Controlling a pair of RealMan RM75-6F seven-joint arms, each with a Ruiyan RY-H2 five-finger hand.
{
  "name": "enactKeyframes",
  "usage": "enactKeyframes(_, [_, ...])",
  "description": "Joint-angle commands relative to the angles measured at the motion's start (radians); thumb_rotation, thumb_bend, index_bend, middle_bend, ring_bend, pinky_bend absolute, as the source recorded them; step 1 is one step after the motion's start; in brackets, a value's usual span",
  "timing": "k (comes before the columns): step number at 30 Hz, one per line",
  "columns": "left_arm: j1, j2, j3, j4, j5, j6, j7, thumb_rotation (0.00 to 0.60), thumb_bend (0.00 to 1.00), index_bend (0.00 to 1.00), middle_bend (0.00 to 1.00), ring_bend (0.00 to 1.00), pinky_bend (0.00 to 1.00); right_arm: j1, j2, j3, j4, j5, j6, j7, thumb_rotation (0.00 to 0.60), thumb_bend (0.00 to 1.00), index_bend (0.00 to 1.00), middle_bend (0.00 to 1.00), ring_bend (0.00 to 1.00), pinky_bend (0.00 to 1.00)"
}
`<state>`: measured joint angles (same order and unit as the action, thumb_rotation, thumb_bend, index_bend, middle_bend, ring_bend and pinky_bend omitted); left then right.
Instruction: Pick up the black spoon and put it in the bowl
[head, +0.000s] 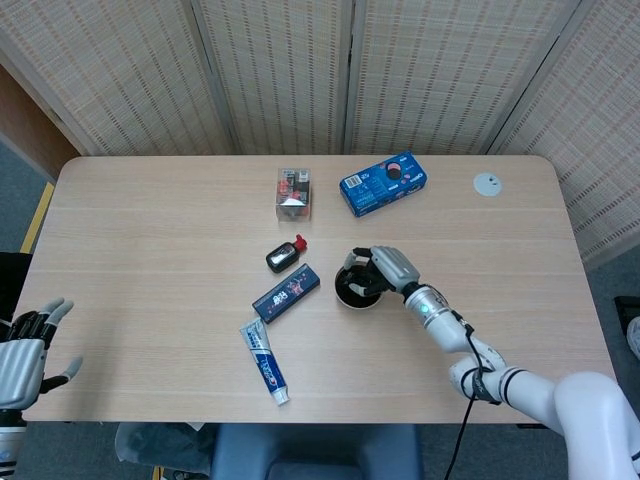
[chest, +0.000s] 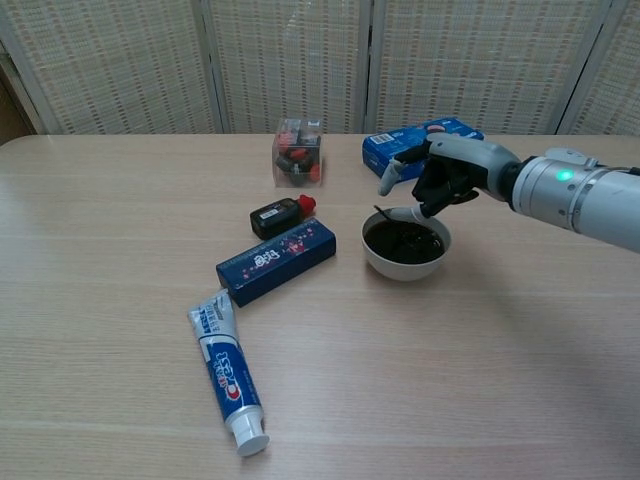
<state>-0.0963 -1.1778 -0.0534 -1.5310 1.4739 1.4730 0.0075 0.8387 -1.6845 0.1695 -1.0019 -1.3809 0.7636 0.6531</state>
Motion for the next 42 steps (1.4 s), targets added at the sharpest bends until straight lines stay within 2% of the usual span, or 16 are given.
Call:
enactKeyframes(1, [-0.001,0.001,0.000,-0.001,0.001,-0.001,0.002,0.600,0.24,0.13,0.13,0.18,0.14,-0.009,0.015,0.003,-0.017,0.001,0.013,-0.006,0.600,0.21,0.35,1.00,1.00,1.00])
enactKeyframes(8, [-0.003,0.005,-0.004,-0.005,0.000,0.002,0.003,0.600,0.24,0.13,0.13,0.18,0.14,-0.051,0.079,0.016,-0.087,0.016,0.063,-0.012,0.600,0.21,0.35,1.00,1.00,1.00])
enactKeyframes(13, [-0.009,0.005,-0.006,-0.005,0.001,-0.005,0.000,0.600,0.24,0.13,0.13,0.18,0.14,-0.129,0.167,0.024,-0.180,0.051,0.154,-0.082,0.600,0.34,0.35,1.00,1.00,1.00])
enactKeyframes(15, [-0.013,0.002,-0.006,-0.004,0.003,-0.009,0.000,0.600,0.24,0.13,0.13,0.18,0.14,-0.168,0.201,0.026,-0.222,0.076,0.197,-0.129,0.600,0.39,0.40,0.99,0.99,1.00])
enactKeyframes(18, [-0.022,-0.006,-0.004,-0.003,0.009,-0.019,0.003,0.600,0.24,0.13,0.13,0.18,0.14,-0.231,0.257,0.025,-0.296,0.117,0.259,-0.197,0.600,0.43,0.46,0.94,0.90,0.99])
enactKeyframes(24, [-0.041,-0.022,-0.006,-0.003,0.018,-0.036,0.011,0.600,0.24,0.13,0.13,0.18,0.14,-0.350,0.349,0.006,-0.410,0.156,0.399,-0.345,0.600,0.47,0.52,0.79,0.72,0.88])
enactKeyframes(31, [-0.054,-0.028,-0.007,-0.017,0.029,-0.039,0.026,0.600,0.24,0.13,0.13,0.18,0.14,-0.486,0.425,-0.034,-0.496,0.159,0.549,-0.452,0.600,0.47,0.52,0.68,0.62,0.80])
enactKeyframes(42, [-0.057,-0.036,-0.015,-0.034,0.023,-0.024,0.035,0.600,0.24,0.13,0.13,0.18,0.14,-0.630,0.507,-0.100,-0.563,0.103,0.660,-0.485,0.600,0.47,0.52,0.61,0.53,0.76])
